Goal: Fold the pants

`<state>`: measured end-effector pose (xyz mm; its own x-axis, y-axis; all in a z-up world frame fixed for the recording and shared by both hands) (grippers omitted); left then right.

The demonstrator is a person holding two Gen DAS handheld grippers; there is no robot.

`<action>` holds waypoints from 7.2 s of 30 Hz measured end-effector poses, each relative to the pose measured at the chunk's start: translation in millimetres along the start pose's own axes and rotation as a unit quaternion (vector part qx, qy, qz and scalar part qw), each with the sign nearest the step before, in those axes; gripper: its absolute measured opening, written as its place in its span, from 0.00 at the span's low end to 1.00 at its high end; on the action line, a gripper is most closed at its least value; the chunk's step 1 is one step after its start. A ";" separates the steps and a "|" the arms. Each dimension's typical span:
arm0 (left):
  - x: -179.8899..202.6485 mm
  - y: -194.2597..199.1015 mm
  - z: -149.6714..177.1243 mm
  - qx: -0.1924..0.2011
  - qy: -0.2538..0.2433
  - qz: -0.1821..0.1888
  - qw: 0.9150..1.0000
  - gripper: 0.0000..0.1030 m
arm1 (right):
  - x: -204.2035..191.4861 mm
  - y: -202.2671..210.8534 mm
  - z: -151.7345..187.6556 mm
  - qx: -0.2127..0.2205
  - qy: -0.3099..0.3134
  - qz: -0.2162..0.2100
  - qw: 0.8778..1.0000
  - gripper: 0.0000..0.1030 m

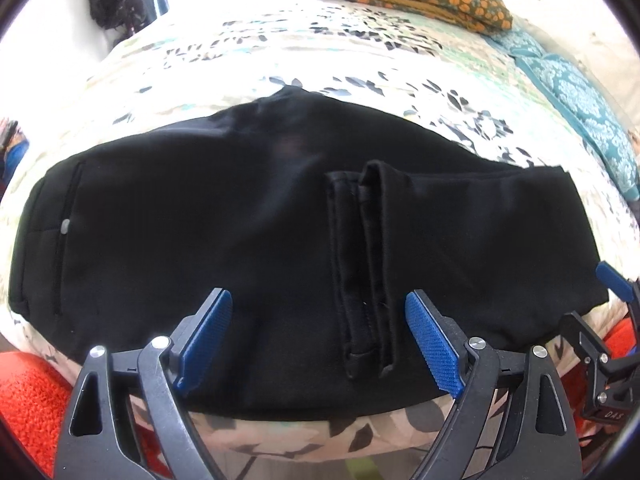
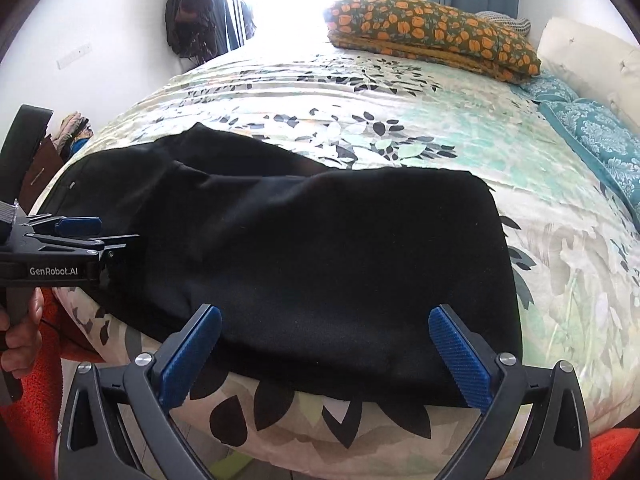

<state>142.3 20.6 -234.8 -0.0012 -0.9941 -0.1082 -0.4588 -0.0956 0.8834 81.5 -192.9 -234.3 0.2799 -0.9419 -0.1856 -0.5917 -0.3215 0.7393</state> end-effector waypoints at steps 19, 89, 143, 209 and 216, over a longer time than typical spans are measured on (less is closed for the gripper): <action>-277.3 -22.4 -53.6 -0.027 0.230 0.041 0.972 0.94 | -9.7 4.3 -9.5 0.016 0.014 0.006 1.000 1.00; -69.8 6.3 -2.1 -0.002 0.154 0.093 0.984 0.88 | -4.9 13.7 -67.0 0.000 -0.182 -0.273 0.944 0.18; 96.2 -44.1 -130.4 0.057 -0.076 -0.013 0.995 0.92 | 76.1 -18.2 -111.8 0.036 -0.033 -0.090 0.995 0.62; 15.8 -35.6 -7.8 -0.120 0.055 0.187 0.974 0.99 | 173.9 2.7 13.8 -0.092 -0.309 -0.202 0.925 0.83; 79.8 -25.5 0.4 -0.121 -0.029 0.214 0.969 0.83 | 135.3 -36.1 17.1 -0.158 -0.264 -0.260 0.915 0.81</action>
<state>153.5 -56.3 -266.2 -0.1988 -0.9415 0.2723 -0.1825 0.3085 0.9335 127.8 -310.4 -297.2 0.0069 -0.6114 -0.7913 -0.2098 -0.7746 0.5967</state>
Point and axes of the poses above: each gripper's, at about its wrist camera, not at the fingertips, and y roughly against the way its jaws point, x to its right, z to its underside, the point moved 8 cm from there along -y, roughly the way its jaws point, and after that the axes turned 11 degrees about -z, right-handed, at the moved point
